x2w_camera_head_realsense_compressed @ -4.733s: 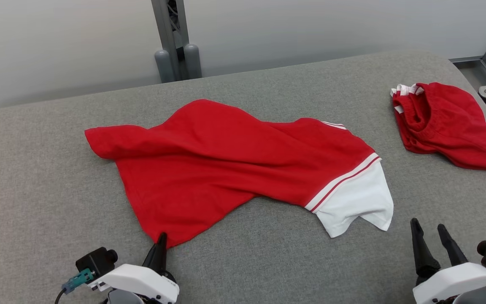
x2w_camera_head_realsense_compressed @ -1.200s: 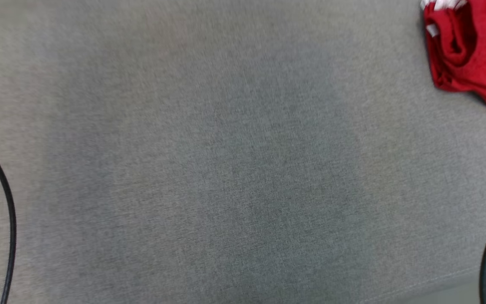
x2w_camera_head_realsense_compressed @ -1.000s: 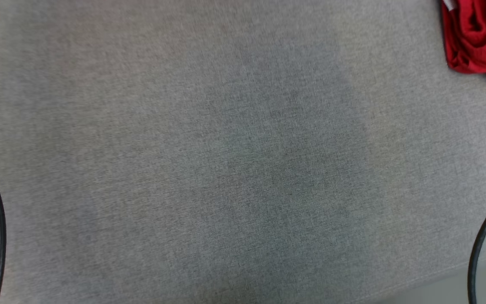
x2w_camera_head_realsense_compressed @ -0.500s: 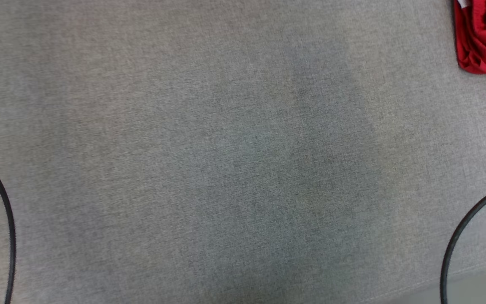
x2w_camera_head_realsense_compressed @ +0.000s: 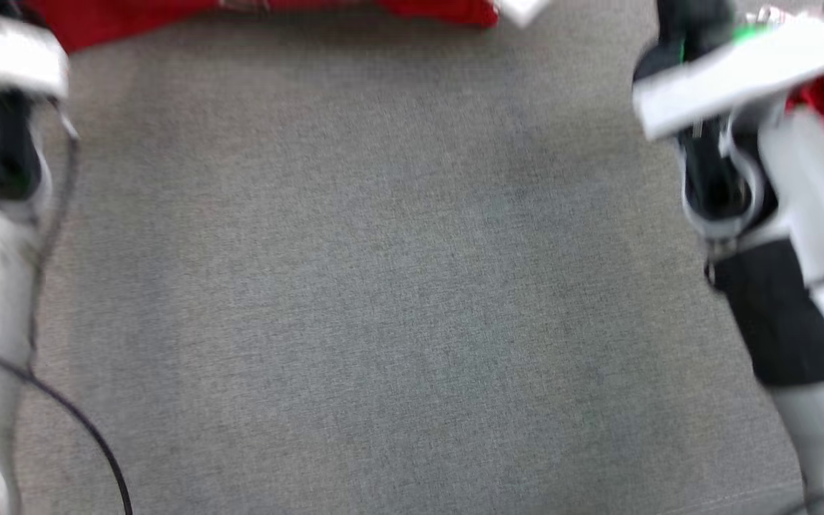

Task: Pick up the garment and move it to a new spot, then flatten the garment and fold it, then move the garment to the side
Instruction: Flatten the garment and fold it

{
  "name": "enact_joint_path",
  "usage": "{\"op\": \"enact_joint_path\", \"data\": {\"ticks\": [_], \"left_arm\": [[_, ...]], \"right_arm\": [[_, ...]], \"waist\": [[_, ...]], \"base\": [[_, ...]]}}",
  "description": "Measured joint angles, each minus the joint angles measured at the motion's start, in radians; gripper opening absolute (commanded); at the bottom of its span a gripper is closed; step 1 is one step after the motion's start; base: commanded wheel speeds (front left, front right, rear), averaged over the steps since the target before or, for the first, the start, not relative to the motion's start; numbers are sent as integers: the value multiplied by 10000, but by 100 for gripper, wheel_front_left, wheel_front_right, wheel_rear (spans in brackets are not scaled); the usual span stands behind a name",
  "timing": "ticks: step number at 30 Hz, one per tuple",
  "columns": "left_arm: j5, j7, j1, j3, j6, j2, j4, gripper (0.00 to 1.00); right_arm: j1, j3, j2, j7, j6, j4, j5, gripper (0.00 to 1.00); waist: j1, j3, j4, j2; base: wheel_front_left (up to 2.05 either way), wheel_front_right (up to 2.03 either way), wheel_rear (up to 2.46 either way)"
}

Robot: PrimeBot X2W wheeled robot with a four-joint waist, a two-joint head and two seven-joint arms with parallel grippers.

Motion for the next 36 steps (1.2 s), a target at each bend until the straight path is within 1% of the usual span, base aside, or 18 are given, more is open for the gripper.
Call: {"op": "enact_joint_path", "data": {"ticks": [2,5,8,11,13,16,17,21,23,27,30,36], "left_arm": [[-201,23,1244,-73,-13,17,-853,0],[-424,77,3238,-88,0,251,-2077,0],[-830,84,5125,82,299,293,-3187,0],[-890,84,6740,58,610,360,-4025,0],[-1032,75,7653,115,802,295,-4451,0],[-917,36,8783,27,1020,249,-4930,0],[-917,36,8783,27,1020,249,-4930,0],[-729,-8,10034,-31,1269,125,-5459,0],[-533,-19,10623,-31,1455,121,-5749,0],[-487,-23,11769,125,1756,-98,-6399,0],[-431,-48,12471,353,1969,-232,-6840,0],[-401,-50,13431,604,2130,-491,-7097,0]], "right_arm": [[1164,109,-293,159,0,-828,173,0],[2933,94,-700,380,0,-1987,265,0],[4780,-251,-863,533,0,-2938,349,0],[6439,-757,-821,652,0,-3724,332,0],[7448,-1037,-602,788,0,-4238,374,0],[8798,-1384,-399,1129,0,-4907,274,0],[8798,-1384,-399,1129,0,-4907,274,0],[10319,-1829,-15,1685,0,-5614,157,0],[10893,-2073,144,1965,-2,-5883,96,0],[11769,-2412,466,2454,0,-6151,-125,0],[12206,-2587,667,2717,0,-6052,-265,0],[12391,-2800,803,2846,0,-5593,-558,0]], "waist": [[0,-262,81,0],[0,-656,190,0],[0,-1022,294,0],[0,-1369,388,0],[-1,-1600,433,0],[0,-1954,457,0],[0,-1954,457,0],[0,-2406,436,0],[0,-2622,407,0],[-1,-2975,340,1],[-1,-3150,329,0],[-1,-3260,466,1]], "base": [[0,0,0],[0,0,0],[0,0,0],[0,0,0],[0,0,0],[0,0,0],[0,0,0],[0,0,0],[0,0,0],[0,0,0],[0,0,0],[0,0,0]]}}
